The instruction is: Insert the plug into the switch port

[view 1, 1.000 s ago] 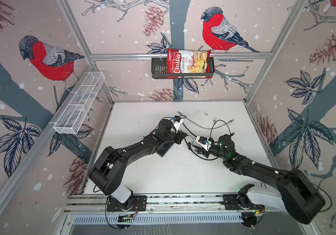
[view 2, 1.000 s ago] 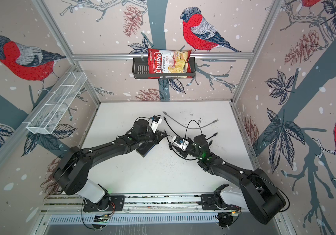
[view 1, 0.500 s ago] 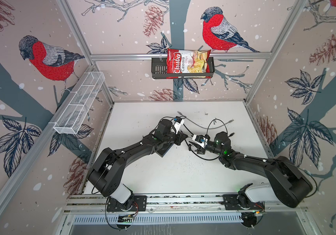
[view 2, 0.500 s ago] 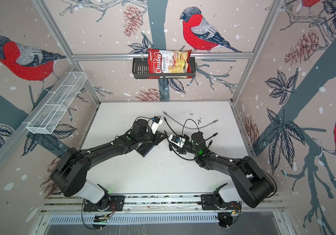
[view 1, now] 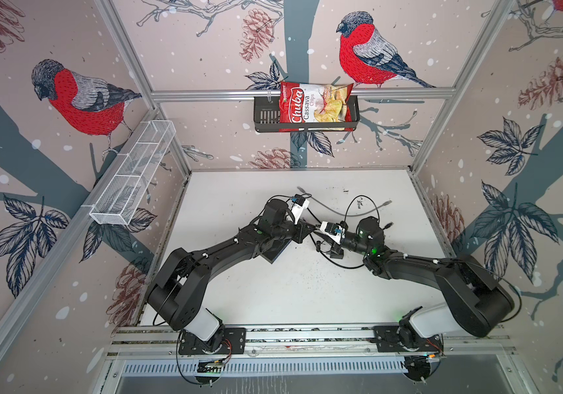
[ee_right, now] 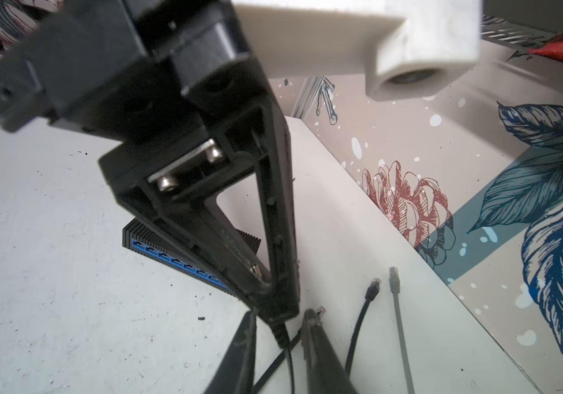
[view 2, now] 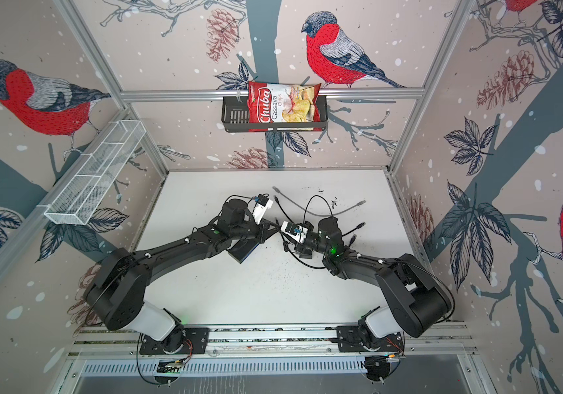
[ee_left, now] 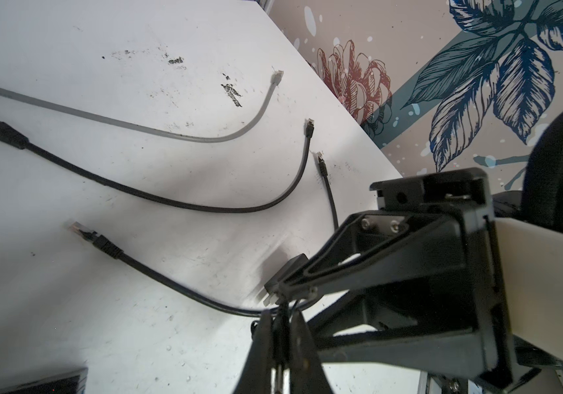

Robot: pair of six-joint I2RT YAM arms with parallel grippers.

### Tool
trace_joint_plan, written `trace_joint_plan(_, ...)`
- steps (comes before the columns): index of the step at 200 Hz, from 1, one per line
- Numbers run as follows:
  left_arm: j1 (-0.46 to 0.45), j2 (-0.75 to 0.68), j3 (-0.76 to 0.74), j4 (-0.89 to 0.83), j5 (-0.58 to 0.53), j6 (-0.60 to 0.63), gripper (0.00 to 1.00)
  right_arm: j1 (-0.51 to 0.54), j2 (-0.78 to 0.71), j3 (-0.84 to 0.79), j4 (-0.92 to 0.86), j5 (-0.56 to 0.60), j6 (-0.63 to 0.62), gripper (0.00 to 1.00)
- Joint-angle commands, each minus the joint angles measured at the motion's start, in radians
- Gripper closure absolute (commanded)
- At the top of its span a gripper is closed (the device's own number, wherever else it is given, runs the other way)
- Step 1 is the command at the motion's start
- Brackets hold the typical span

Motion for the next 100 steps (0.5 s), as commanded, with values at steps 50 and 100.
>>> trace_joint_plan(50,0.001,-0.013,0.004,0.020,0.032,-0.001,0.96,-0.012,0.005,-0.029,0.071,-0.004,0.039,0.72)
trace_joint_plan(100,0.000,-0.017,-0.004,0.031,0.041,-0.007,0.95,-0.017,0.014,-0.027,0.121,-0.040,0.064,0.73)
